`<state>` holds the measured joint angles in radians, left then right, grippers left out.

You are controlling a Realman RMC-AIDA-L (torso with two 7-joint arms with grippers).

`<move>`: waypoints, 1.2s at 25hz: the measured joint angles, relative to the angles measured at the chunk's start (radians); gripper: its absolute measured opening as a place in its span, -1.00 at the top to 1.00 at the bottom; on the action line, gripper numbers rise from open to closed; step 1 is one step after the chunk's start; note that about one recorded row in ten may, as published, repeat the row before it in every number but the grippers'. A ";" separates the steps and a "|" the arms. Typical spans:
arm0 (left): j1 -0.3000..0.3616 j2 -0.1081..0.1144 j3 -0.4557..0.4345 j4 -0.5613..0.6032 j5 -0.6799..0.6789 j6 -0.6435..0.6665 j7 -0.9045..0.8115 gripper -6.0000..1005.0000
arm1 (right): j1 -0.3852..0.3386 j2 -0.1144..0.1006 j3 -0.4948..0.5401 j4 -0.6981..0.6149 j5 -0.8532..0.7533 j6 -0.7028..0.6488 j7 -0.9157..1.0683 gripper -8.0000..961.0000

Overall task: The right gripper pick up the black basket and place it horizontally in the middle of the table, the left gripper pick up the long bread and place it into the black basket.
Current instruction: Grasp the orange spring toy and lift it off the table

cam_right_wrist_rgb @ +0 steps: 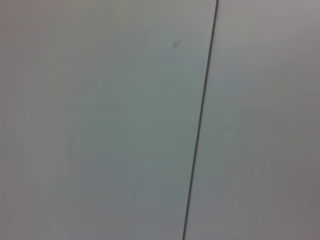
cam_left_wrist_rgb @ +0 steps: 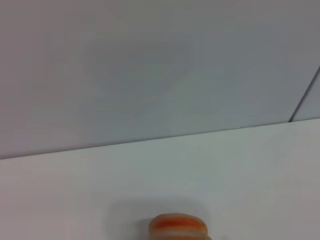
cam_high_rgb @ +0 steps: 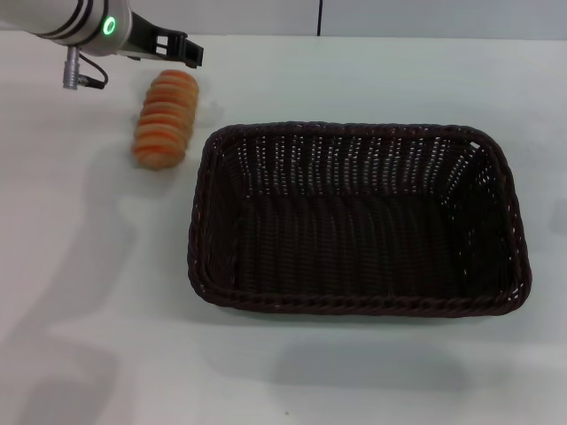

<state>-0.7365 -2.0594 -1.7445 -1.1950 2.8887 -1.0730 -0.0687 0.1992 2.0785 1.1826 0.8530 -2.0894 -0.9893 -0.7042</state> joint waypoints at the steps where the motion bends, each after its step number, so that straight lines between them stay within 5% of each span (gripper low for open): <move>1: -0.001 0.000 0.000 0.009 0.000 0.007 0.000 -0.55 | -0.002 0.000 0.000 0.002 0.000 0.000 0.000 0.31; 30: 0.000 -0.003 -0.004 0.246 0.001 0.197 -0.007 -0.50 | -0.030 0.003 -0.028 0.026 -0.001 -0.008 0.000 0.31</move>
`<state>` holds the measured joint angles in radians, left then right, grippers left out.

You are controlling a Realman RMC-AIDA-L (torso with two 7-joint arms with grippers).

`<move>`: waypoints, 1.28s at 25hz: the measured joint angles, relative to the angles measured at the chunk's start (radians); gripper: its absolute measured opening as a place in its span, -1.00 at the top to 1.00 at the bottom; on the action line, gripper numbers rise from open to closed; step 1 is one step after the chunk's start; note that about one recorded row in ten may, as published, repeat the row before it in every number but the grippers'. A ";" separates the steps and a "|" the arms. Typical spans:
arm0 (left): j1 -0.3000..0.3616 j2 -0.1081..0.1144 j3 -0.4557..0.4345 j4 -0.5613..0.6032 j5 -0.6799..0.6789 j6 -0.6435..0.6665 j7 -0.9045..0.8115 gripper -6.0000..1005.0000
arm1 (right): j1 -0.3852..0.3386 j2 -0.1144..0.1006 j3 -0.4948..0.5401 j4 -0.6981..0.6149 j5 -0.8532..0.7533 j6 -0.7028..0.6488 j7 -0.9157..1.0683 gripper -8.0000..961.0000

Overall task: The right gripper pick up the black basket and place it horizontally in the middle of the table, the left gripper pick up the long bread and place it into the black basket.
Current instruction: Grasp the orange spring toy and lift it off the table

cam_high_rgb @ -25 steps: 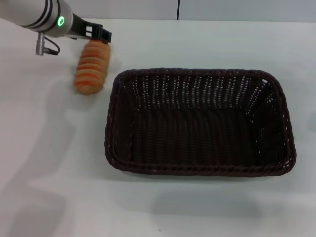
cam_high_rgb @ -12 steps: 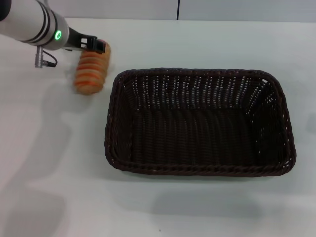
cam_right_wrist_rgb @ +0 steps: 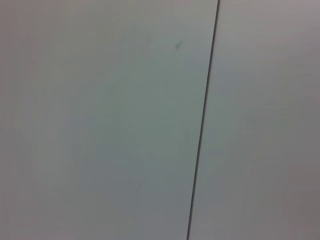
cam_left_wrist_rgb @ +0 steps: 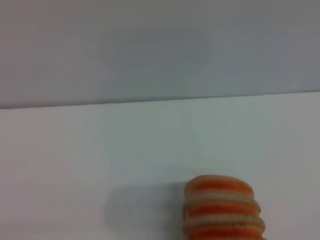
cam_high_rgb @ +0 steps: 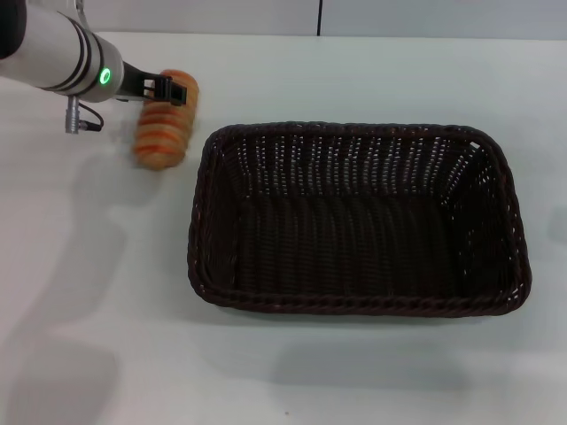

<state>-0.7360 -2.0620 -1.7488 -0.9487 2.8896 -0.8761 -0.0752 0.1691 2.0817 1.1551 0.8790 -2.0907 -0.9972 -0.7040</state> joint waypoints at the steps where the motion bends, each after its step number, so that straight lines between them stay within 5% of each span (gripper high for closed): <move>1: 0.000 -0.001 0.000 0.003 0.000 0.003 0.000 -0.49 | 0.000 0.000 0.000 0.000 0.000 0.000 0.000 0.31; 32: -0.035 -0.006 0.014 0.138 -0.051 0.043 0.002 -0.44 | 0.000 -0.002 -0.002 0.013 0.000 0.000 0.000 0.30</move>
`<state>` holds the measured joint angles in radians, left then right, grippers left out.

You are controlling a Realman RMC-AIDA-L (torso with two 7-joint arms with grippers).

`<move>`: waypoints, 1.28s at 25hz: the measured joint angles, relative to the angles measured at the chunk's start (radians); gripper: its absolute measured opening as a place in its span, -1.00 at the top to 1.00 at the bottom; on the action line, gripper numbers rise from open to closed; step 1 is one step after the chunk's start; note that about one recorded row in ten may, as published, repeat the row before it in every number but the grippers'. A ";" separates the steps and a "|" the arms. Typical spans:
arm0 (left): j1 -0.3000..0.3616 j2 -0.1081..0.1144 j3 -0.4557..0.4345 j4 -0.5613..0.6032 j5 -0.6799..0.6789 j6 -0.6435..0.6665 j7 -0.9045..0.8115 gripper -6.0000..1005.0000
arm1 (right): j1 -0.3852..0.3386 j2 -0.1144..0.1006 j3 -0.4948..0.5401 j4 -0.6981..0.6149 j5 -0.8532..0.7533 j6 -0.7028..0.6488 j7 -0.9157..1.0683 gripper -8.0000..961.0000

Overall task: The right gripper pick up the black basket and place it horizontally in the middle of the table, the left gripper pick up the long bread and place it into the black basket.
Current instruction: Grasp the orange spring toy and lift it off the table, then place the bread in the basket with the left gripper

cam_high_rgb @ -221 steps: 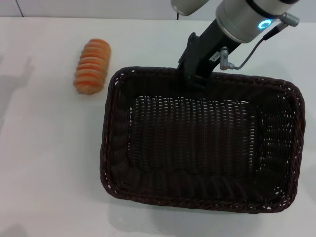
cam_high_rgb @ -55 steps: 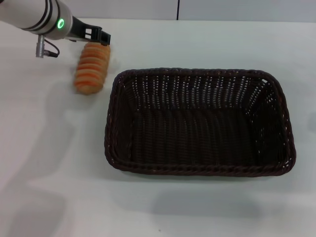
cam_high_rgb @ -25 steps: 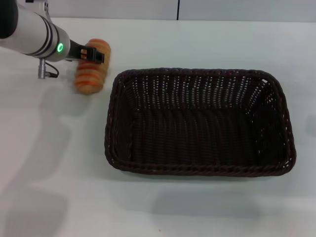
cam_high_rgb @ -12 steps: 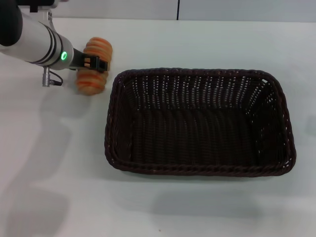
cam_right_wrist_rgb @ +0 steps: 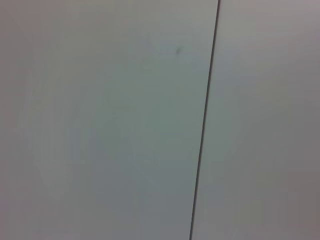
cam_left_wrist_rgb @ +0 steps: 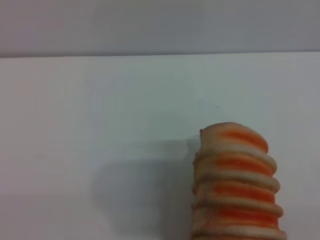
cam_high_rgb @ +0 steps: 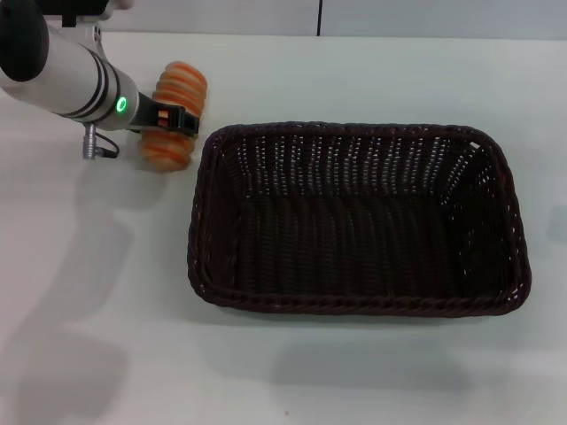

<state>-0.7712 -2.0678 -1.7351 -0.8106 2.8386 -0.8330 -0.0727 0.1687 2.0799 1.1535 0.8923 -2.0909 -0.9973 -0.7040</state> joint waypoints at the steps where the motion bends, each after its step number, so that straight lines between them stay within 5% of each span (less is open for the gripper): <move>1: 0.000 0.000 0.000 0.000 0.000 0.000 0.000 -0.44 | 0.000 0.000 0.000 0.001 0.000 0.000 0.000 0.30; 15: 0.043 0.000 0.002 -0.094 -0.012 -0.005 0.009 -0.23 | -0.009 0.000 0.000 0.009 0.000 -0.002 0.000 0.31; 25: 0.216 0.009 -0.042 -0.458 -0.033 -0.050 0.058 -0.04 | -0.008 -0.001 0.007 0.011 0.000 -0.003 -0.006 0.31; 27: 0.279 0.009 -0.133 -0.607 -0.164 -0.161 0.193 0.01 | -0.004 0.000 0.015 0.011 0.003 -0.003 -0.029 0.31; 32: 0.306 0.010 -0.246 -0.683 -0.314 -0.291 0.328 0.06 | 0.000 0.000 0.036 0.012 0.008 -0.007 -0.035 0.31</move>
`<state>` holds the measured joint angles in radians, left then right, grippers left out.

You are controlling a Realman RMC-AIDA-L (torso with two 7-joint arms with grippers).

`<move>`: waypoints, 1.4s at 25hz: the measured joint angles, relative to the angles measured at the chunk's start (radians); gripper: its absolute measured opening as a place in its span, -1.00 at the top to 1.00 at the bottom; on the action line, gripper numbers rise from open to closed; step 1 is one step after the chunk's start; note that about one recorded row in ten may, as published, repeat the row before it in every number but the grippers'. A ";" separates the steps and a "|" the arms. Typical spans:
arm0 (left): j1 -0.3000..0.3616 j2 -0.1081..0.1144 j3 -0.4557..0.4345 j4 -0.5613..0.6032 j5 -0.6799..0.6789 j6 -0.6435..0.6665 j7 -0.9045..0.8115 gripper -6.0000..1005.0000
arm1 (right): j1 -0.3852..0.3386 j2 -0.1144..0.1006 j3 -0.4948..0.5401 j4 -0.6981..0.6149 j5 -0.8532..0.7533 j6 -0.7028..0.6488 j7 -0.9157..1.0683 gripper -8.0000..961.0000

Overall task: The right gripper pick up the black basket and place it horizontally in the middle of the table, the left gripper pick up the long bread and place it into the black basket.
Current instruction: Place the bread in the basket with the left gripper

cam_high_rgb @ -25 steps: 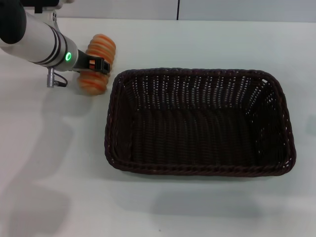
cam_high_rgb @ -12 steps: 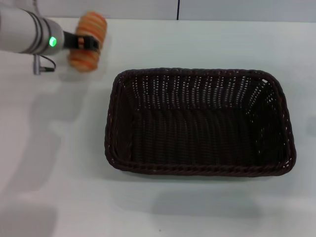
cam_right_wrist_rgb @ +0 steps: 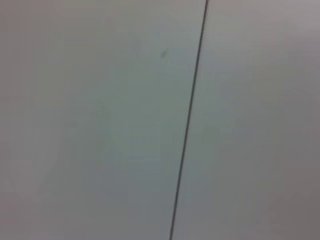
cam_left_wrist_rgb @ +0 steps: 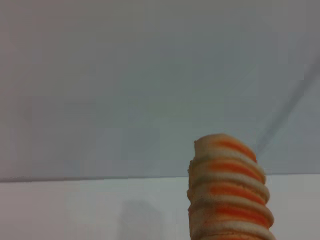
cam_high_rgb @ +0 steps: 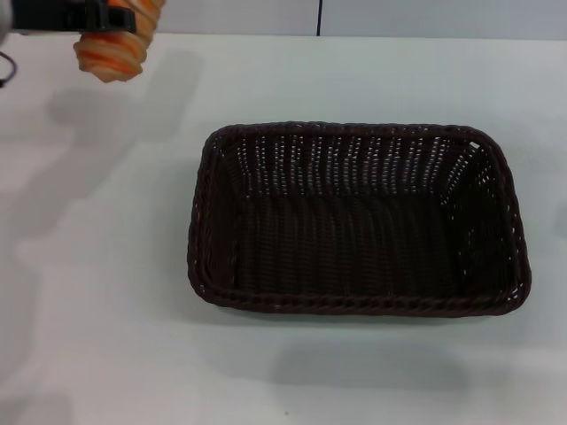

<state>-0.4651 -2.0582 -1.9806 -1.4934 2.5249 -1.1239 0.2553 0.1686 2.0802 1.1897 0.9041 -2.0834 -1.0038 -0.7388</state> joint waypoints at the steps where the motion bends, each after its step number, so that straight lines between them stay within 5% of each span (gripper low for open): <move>1: 0.005 0.000 -0.080 -0.026 -0.093 -0.091 0.084 0.07 | 0.000 0.000 0.000 0.000 0.000 0.000 0.000 0.30; 5: 0.006 0.011 -0.272 -0.059 -0.309 -0.390 0.284 0.11 | 0.005 0.000 0.014 0.000 0.001 -0.001 -0.001 0.30; 11: 0.025 0.025 -0.370 -0.060 -0.462 -0.599 0.423 0.20 | 0.007 -0.001 0.035 0.000 0.001 -0.002 -0.001 0.31; 21: 0.044 0.002 -0.348 -0.006 -0.568 -0.673 0.525 0.35 | 0.008 0.001 0.044 -0.005 0.002 -0.008 -0.001 0.31; 28: 0.037 -0.007 -0.187 0.261 -0.672 -0.581 0.602 0.40 | 0.005 0.003 0.040 -0.007 0.002 -0.009 0.004 0.31; 35: 0.004 -0.003 -0.153 0.404 -0.671 -0.501 0.646 0.46 | 0.004 0.003 0.033 -0.002 0.002 -0.009 0.005 0.30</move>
<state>-0.4615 -2.0612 -2.1332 -1.0898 1.8542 -1.6254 0.9014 0.1726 2.0831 1.2231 0.9022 -2.0815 -1.0125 -0.7342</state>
